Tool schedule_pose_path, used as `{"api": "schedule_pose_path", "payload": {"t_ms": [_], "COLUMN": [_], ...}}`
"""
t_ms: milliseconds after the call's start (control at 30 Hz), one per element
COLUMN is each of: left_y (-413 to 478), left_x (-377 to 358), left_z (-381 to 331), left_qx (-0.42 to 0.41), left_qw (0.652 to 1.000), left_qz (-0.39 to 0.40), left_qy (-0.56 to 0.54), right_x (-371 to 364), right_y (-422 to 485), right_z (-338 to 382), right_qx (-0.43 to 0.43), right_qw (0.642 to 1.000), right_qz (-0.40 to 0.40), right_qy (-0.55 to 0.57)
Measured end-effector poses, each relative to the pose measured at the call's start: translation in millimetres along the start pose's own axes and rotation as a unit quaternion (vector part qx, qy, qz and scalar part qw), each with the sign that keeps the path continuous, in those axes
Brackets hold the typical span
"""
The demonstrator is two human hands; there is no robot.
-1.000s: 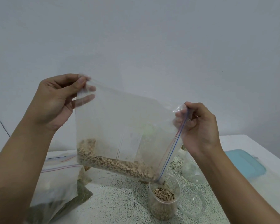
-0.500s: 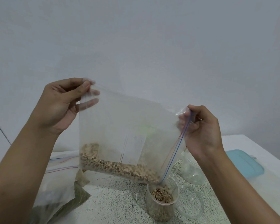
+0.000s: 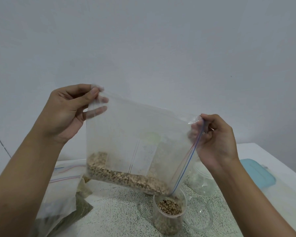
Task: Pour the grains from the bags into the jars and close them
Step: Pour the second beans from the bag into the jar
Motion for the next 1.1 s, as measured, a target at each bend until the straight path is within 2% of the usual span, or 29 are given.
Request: {"api": "schedule_pose_path", "payload": {"t_ms": [400, 1100], "left_y": [-10, -2], "left_x": [0, 10], "left_z": [-5, -5], "left_qx": [-0.006, 0.009], "left_qw": [1.000, 1.000], "left_qz": [0.001, -0.008], "left_qy": [0.013, 0.012], "right_x": [1, -8], "right_y": [-5, 5], "right_z": [-10, -13], "right_qx": [-0.046, -0.003], "right_qw": [0.998, 1.000], "right_qz": [-0.020, 0.006], "right_qy": [0.026, -0.007]}}
Point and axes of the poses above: each hand's wrist, its own y-axis towards the middle knuckle, its own x-axis out of the back of the hand, z = x × y, the point moved 7 cm from there along y, towards the middle knuckle, and after that the axes turned 10 degrees about x, right-handed, at the moved point
